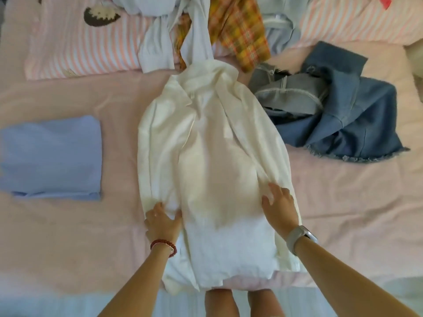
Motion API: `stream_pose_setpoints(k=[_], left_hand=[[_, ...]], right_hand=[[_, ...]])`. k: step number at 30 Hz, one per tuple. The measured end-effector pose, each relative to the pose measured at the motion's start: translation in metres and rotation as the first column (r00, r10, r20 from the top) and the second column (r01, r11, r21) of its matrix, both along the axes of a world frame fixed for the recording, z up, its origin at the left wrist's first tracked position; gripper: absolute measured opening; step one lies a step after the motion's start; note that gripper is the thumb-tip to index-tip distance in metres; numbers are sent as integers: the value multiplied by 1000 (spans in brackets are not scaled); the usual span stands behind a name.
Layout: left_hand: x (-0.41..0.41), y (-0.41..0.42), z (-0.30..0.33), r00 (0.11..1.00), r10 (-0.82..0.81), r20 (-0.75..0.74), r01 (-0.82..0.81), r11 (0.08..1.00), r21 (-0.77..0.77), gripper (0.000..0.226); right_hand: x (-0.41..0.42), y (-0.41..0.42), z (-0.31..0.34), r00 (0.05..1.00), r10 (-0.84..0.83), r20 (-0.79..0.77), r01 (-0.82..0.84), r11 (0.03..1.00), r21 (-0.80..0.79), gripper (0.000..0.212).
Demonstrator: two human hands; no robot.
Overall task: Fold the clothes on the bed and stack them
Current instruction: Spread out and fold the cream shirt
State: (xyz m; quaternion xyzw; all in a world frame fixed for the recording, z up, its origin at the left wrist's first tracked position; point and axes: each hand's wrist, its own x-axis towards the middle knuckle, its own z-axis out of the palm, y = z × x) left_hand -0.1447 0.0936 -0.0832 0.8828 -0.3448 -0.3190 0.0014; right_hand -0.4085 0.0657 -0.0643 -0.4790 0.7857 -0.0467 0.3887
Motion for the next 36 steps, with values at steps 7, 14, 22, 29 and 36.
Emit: stream_pose_setpoints(k=[7,14,22,29,36], left_hand=[[12,4,3,984,146,103,-116,960,-253,23],[-33,1,91,930,-174,-325,-5,875,-483,28],[-59,-9,53,929,-10,-371,-89,964,-250,23],[-45,36,13,846,245,-474,-271,963,14,32],[-64,55,17,914,76,-399,-167,965,-201,36]], right_hand=[[-23,0,-22,995,-97,5,97,995,27,30],[-47,7,-8,947,-291,140,295,956,-9,11],[-21,29,15,947,-89,308,146,975,-166,18],[30,35,-9,873,-220,435,101,955,280,21],[43,43,-6,756,-368,541,196,916,349,18]])
